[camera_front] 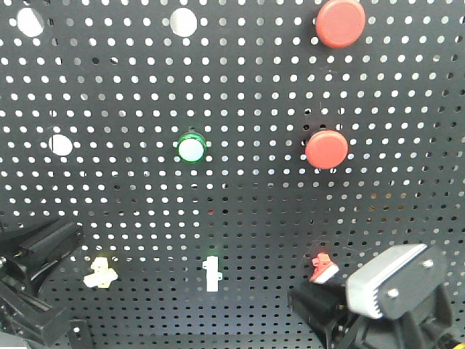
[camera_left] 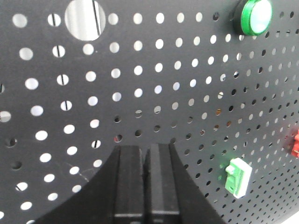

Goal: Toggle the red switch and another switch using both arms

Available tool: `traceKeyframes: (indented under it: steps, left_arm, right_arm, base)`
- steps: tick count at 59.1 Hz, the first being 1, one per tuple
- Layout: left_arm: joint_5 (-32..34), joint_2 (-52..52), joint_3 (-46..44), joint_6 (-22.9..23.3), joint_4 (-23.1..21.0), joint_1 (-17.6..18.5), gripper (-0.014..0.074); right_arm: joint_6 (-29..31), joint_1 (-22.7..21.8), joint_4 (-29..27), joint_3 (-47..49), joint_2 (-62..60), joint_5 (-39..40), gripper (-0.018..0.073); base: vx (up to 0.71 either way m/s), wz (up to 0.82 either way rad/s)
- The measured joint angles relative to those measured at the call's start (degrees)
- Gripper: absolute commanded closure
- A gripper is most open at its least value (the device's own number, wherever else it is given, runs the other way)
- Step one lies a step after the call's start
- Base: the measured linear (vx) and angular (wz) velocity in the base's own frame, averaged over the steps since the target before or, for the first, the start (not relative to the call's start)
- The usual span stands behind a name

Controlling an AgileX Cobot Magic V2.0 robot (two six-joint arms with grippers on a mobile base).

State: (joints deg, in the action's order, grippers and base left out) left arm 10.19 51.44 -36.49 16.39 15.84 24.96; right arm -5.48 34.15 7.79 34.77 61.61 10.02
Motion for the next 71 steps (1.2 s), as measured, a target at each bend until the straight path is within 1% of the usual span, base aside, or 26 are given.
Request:
traceKeyframes:
  steps: [38,47,52,59,63,67,71]
  left_arm:
    - [0.0,0.0,0.0,0.0,0.0,0.0,0.0594]
    - [-1.4,0.0,0.0,-0.2,0.1,0.0,0.0594]
    - [-2.5,-0.8,0.7,-1.5,0.2,0.0,0.0594]
    - [-4.2,-4.6,3.5,-5.3,0.0,-0.1,0.0594]
    - [-5.2,-7.8,5.9,-7.1,-0.9,-0.7,0.0594]
    - [-6.9,-11.8,8.7,-8.1,-2.9,-2.3,0.0594]
    - [-9.0,-16.1,11.7,-8.5,-5.0,-4.9,0.0594]
  right_arm:
    - [0.0,0.0,0.0,0.0,0.0,-0.2,0.0566]
    - [0.0,0.0,0.0,0.0,0.0,-0.2,0.0566]
    - [0.0,0.0,0.0,0.0,0.0,-0.2,0.0566]
    - [0.0,0.0,0.0,0.0,0.0,-0.3,0.0566]
    - [0.0,0.0,0.0,0.0,0.0,-0.3,0.0566]
    - [0.0,0.0,0.0,0.0,0.0,-0.3,0.0566]
    - [0.0,0.0,0.0,0.0,0.0,-0.3,0.0566]
  base:
    - [0.0,0.0]
    - [0.0,0.0]
    - [0.0,0.0]
    - [0.0,0.0]
    - [0.0,0.0]
    - [0.0,0.0]
    - [0.0,0.0]
